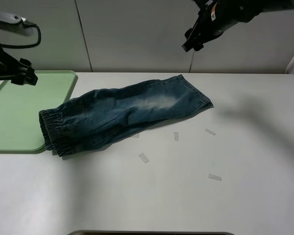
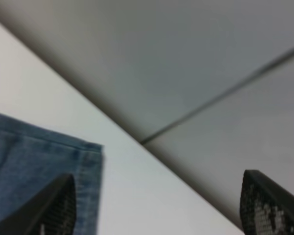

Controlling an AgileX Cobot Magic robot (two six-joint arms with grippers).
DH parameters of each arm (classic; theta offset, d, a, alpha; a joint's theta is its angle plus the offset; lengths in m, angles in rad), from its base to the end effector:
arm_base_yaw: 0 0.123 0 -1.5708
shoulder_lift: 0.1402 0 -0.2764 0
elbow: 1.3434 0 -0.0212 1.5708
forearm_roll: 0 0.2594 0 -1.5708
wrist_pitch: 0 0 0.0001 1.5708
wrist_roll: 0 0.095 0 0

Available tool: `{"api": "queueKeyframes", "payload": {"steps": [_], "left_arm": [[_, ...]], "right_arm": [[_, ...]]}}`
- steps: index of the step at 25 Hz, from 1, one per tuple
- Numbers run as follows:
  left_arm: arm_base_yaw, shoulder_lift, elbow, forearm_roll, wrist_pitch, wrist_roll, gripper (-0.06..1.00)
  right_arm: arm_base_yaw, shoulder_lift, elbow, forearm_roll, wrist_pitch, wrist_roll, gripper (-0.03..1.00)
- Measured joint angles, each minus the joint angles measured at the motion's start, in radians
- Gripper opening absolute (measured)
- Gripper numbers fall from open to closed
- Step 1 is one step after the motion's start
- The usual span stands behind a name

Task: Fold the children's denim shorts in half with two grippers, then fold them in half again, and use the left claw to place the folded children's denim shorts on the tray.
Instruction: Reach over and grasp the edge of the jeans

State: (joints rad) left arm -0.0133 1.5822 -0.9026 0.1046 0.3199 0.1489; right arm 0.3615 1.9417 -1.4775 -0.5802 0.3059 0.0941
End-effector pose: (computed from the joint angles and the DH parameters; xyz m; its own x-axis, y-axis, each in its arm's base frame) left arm 0.3269 -0.0012 0.1939 -0.7673 0.2558 -0.5880 0.1874 0.9664 0.1758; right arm 0.4354 0.1478 0.2326 -0.3956 -0.6220 -0.6758 -0.4494 0.7728 -0.4482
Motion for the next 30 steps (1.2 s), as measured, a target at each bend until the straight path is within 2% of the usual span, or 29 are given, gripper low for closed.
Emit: {"api": "queueKeyframes", "payload": {"steps": [5,6,7,8,11,12,16,17,22,26,27,28,30], "left_arm": [[-0.084,-0.263,0.0,-0.006,0.044,0.044,0.76],[-0.098,-0.305,0.0,-0.005,0.057,0.045,0.77],[-0.108,-0.355,0.0,-0.005,0.076,0.048,0.79],[-0.115,-0.456,0.0,-0.004,0.113,0.049,0.86],[-0.117,-0.587,0.0,-0.004,0.162,0.045,0.94],[-0.117,-0.587,0.0,-0.004,0.162,0.045,0.94],[-0.117,-0.879,0.0,-0.004,0.265,0.044,0.99],[-0.117,-0.946,0.0,-0.005,0.294,0.044,0.99],[-0.117,-1.215,0.0,-0.047,0.43,0.015,0.99],[-0.117,-1.341,0.0,-0.061,0.522,-0.016,0.99],[-0.117,-1.357,0.0,-0.062,0.544,-0.019,0.99],[-0.117,-1.357,0.0,-0.062,0.544,-0.019,0.99],[-0.117,-1.404,-0.001,-0.069,0.605,-0.024,0.99]], "right_arm": [[0.0,-0.105,0.0,0.037,0.062,0.0,0.52],[0.0,-0.168,0.0,0.071,0.086,0.0,0.53],[0.0,-0.193,0.0,0.092,0.099,0.0,0.54],[0.0,-0.216,0.0,0.11,0.113,0.0,0.57],[0.0,-0.287,0.0,0.17,0.169,0.0,0.66],[0.0,-0.287,0.0,0.17,0.169,0.0,0.66],[0.006,-0.377,0.0,0.234,0.271,0.0,0.69],[0.027,-0.425,0.0,0.243,0.339,0.0,0.69],[0.147,-0.541,0.0,0.249,0.467,-0.002,0.69],[0.193,-0.573,0.0,0.252,0.493,-0.002,0.69],[0.226,-0.596,0.0,0.254,0.513,-0.003,0.69],[0.299,-0.645,0.0,0.254,0.545,0.007,0.69],[0.315,-0.656,0.0,0.254,0.551,0.015,0.69]]}}
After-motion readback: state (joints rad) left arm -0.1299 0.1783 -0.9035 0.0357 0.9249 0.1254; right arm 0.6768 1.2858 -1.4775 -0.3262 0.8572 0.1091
